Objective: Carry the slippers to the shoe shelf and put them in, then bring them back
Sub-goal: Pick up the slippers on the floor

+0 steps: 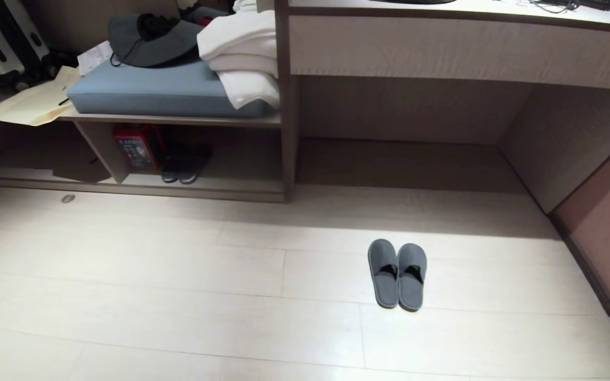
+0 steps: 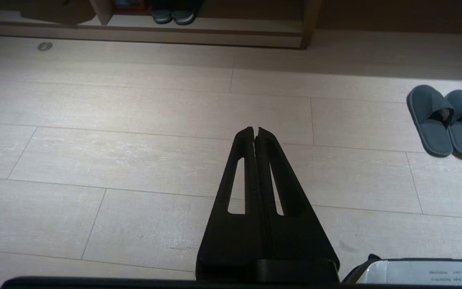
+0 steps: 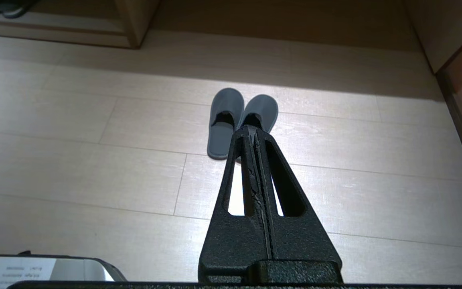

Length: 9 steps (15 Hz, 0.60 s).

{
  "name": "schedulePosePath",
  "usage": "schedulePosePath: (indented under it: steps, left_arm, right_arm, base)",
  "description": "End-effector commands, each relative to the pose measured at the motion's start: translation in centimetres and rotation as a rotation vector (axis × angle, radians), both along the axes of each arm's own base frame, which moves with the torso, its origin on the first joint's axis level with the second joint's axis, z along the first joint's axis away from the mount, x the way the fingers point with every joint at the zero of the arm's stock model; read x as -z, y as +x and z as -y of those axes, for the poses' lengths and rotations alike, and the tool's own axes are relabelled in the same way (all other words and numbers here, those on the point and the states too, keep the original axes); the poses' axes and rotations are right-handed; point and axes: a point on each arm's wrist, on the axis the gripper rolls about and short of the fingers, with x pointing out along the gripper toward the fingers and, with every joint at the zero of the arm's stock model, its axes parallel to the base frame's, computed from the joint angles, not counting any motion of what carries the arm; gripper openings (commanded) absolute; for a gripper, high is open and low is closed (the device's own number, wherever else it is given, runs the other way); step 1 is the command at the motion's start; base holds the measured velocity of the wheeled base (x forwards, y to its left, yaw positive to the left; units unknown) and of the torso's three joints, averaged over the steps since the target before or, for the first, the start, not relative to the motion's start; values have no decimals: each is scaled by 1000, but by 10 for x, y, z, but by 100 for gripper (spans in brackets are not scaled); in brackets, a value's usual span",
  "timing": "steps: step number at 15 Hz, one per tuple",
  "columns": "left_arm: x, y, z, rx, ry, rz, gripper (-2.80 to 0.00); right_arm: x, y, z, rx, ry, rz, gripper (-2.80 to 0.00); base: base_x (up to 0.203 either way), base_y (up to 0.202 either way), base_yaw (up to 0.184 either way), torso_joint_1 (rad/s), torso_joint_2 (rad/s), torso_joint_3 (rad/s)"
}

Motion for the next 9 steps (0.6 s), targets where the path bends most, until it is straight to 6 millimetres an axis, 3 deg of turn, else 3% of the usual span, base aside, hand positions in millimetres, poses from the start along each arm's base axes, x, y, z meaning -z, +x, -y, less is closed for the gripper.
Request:
schedulePosePath:
  steps: [1,9]
  left_arm:
    - [0,0,0,0,0,-1,-280]
    - [0,0,0,-2,-2,-1,-280]
  right_arm:
    - [0,0,0,0,0,-2,-280]
    - [0,0,0,-1,0,-2,-280]
  base:
    - [0,0,0,2,6,-194]
    - [0,0,0,3,4,-198]
